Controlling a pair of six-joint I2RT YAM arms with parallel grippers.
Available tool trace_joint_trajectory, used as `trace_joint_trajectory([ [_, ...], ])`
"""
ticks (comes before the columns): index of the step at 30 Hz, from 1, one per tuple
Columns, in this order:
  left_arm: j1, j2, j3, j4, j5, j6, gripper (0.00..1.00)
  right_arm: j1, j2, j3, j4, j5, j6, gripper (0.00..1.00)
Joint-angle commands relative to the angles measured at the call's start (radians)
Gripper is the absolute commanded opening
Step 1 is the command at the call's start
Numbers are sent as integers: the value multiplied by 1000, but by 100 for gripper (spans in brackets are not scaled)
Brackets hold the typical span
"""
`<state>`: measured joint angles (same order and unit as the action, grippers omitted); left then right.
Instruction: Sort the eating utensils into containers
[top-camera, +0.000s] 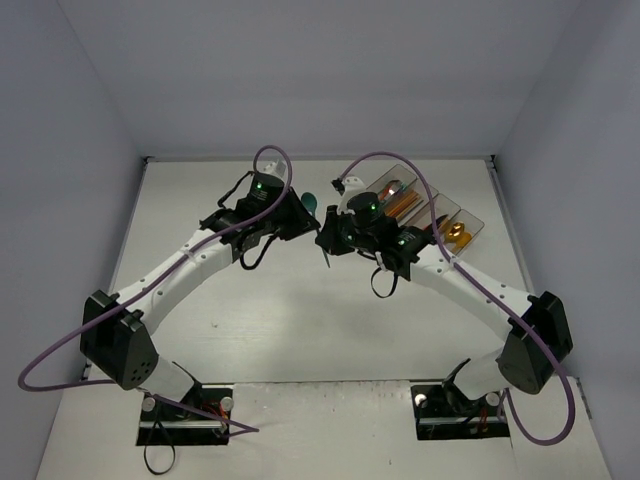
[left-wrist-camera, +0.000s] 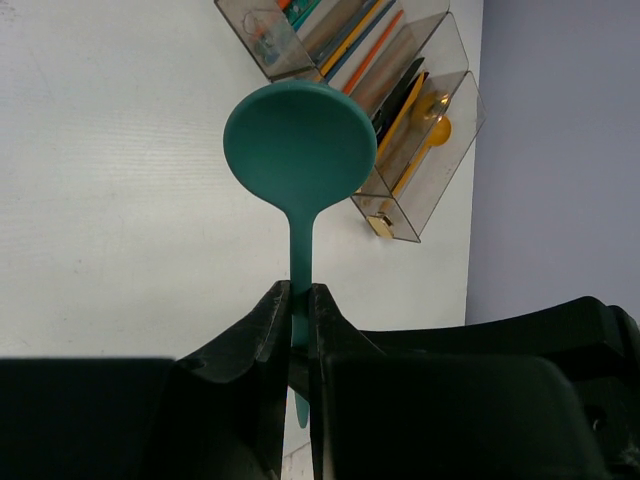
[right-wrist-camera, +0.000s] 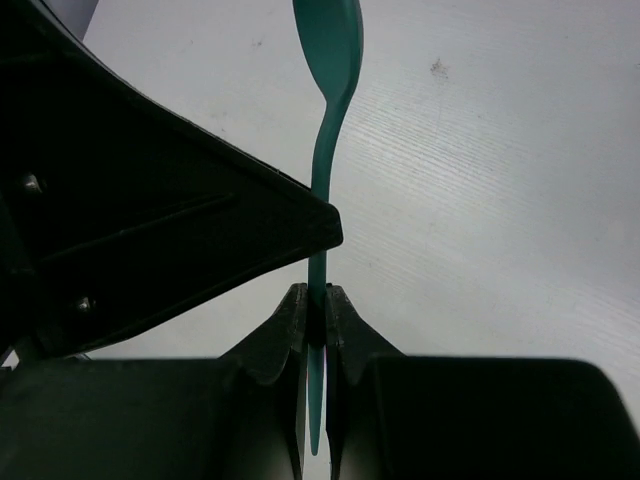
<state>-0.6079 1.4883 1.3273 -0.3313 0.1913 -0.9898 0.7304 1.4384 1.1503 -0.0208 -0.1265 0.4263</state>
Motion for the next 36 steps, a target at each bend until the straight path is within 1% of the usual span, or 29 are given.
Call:
trace_joint_trajectory([
  [1,-6,-76,-5,89,-1,-17,0,9,-2,35,74,34,11,0],
  [5,-6,-82,-5,92,2,11,1,9,-17,14,76,42,23,0],
  [6,-7,-85,-4,88,-2,23,6,9,-26,6,76,52,26,0],
  [7,-7,-91,-3,82,-11,35,18,8,-34,-3,75,64,27,0],
  [8,-7,-98,-4,74,-23,47,32,7,-41,-12,73,76,29,0],
  [9,-7,-113,-8,56,-37,63,44,6,-50,-20,73,86,31,0],
  [10,-7,-119,-8,31,-60,87,59,0,-59,-31,73,97,40,0],
  [11,-6,-133,-5,7,-86,112,69,-6,-67,-42,72,106,49,0],
  [12,-4,-150,0,-18,-112,138,76,-13,-75,-54,70,116,57,0],
  [14,-4,-185,15,-91,-200,210,84,-43,-94,-84,63,139,87,0],
  [17,-3,-247,14,-169,-336,345,92,-110,-135,-135,33,196,131,0],
  [19,2,-326,-13,-204,-457,401,97,-202,-167,-157,19,215,169,0],
  [23,18,-466,-120,-239,-589,514,98,-340,-206,-193,-50,246,196,0],
  [25,36,-543,-181,-266,-650,562,97,-452,-220,-212,-68,237,213,0],
  [26,44,-595,-207,-277,-669,590,97,-515,-222,-219,-71,231,223,0],
  [30,91,-732,-302,-328,-727,640,98,-642,-184,-239,-70,191,241,0],
  [32,106,-802,-357,-338,-732,662,97,-671,-135,-232,-68,180,238,0],
  [36,135,-878,-435,-354,-743,666,97,-723,-31,-204,-53,147,226,0],
])
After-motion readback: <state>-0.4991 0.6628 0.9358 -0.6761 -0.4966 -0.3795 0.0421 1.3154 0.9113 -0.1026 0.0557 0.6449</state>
